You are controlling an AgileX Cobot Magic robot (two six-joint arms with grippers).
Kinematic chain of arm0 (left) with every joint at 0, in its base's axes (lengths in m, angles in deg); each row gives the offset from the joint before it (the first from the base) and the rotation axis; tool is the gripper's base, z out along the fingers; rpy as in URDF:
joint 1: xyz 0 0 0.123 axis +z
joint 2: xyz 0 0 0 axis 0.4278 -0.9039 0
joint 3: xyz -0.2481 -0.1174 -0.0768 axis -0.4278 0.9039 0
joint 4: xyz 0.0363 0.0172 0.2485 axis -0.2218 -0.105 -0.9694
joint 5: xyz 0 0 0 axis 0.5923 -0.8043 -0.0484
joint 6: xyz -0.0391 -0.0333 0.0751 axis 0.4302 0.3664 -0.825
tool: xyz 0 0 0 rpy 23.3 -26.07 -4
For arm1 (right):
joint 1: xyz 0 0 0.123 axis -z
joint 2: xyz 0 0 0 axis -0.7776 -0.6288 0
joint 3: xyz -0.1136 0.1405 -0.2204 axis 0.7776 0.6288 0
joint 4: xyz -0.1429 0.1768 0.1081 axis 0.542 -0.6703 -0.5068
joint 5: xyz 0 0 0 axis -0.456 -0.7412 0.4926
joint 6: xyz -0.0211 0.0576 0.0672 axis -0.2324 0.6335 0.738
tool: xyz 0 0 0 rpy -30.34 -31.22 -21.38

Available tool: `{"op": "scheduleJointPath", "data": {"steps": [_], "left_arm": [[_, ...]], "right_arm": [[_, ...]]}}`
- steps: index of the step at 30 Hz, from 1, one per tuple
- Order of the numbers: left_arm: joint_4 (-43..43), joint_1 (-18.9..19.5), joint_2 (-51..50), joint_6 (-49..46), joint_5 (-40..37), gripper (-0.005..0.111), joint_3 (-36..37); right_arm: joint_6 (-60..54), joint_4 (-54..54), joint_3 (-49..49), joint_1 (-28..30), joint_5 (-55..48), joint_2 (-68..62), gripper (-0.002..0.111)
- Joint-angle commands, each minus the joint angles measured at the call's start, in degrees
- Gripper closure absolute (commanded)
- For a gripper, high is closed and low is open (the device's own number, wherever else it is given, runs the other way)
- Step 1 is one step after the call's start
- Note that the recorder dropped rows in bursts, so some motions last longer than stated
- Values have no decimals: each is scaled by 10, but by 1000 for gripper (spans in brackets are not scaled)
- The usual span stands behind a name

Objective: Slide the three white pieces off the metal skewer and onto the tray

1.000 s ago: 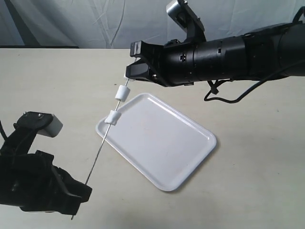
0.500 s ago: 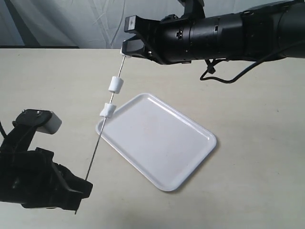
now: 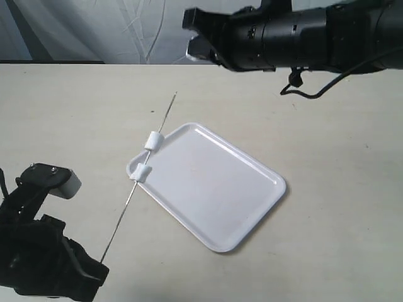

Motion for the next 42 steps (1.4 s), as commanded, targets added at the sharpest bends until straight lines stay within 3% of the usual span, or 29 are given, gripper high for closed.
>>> {"op": "scheduleJointPath", "data": {"steps": [1, 5, 10, 22, 32, 42], "left_arm": [[-49, -3, 1, 55, 14, 107, 2], [-63, -3, -21, 75, 14, 107, 2], [-59, -3, -107, 49, 34, 107, -8], [20, -3, -109, -2, 38, 107, -46], [79, -3, -109, -46, 10, 107, -46], [77, -3, -109, -46, 10, 107, -46]], "right_arm": [[18, 60, 72, 1, -42, -38, 101], [18, 60, 104, 1, -57, -78, 75], [8, 57, 106, 1, -110, -96, 78], [-104, -46, 106, 1, -273, -96, 78], [-128, -50, 106, 1, -271, -96, 78], [-131, -50, 106, 1, -242, -96, 76]]}}
